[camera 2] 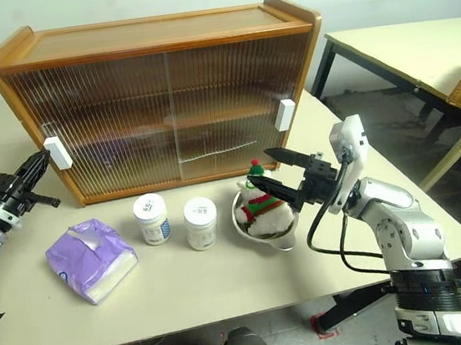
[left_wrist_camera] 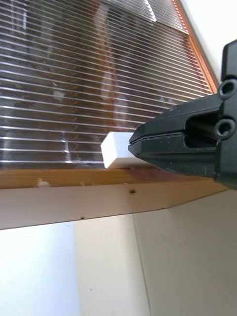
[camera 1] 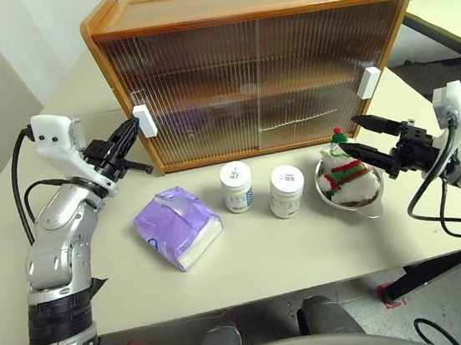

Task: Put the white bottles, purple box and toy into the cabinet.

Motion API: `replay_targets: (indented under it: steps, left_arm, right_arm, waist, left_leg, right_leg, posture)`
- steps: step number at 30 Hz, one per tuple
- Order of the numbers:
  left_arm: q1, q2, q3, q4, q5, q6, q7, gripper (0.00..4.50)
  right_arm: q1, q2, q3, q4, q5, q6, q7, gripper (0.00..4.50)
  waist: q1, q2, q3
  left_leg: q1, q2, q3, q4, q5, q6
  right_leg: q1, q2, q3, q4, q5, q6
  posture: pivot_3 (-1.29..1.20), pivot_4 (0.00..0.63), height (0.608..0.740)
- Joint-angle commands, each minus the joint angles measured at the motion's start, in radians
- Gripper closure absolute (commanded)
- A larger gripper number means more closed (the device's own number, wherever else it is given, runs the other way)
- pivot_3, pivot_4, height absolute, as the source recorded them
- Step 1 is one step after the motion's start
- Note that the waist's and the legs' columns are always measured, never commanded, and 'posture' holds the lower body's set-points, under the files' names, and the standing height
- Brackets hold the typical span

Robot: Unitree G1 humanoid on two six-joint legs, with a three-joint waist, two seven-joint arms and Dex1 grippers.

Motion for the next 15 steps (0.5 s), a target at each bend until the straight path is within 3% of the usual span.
replay_targets:
  steps: [1,15]
  left_arm:
    - [0.013,0.006,0.019,-0.041,0.007,0.038,0.026,4.47]
    - [-0.027,-0.031,-0.002,-0.059,0.043,0.095,0.127,4.47]
  right_arm:
    - [0.007,-0.007,-0.018,-0.005,0.007,0.006,-0.002,0.0]
    - [0.014,-0.012,-0.024,-0.006,0.008,0.0,0.001,0.0]
  waist:
    - [-0.002,0.0,0.0]
    - [-0.004,0.0,0.0]
  left_leg:
    - [0.0,0.0,0.0,0.001,0.0,0.0]
    - [-0.001,0.0,0.0,0.01,-0.005,0.003]
  right_leg:
    - [0.0,0.0,0.0,0.0,0.0,0.0]
    - [0.002,0.001,0.0,0.0,0.0,0.0]
  posture:
    - [-0.18,0.0,0.74]
    - [-0.19,0.0,0.74]
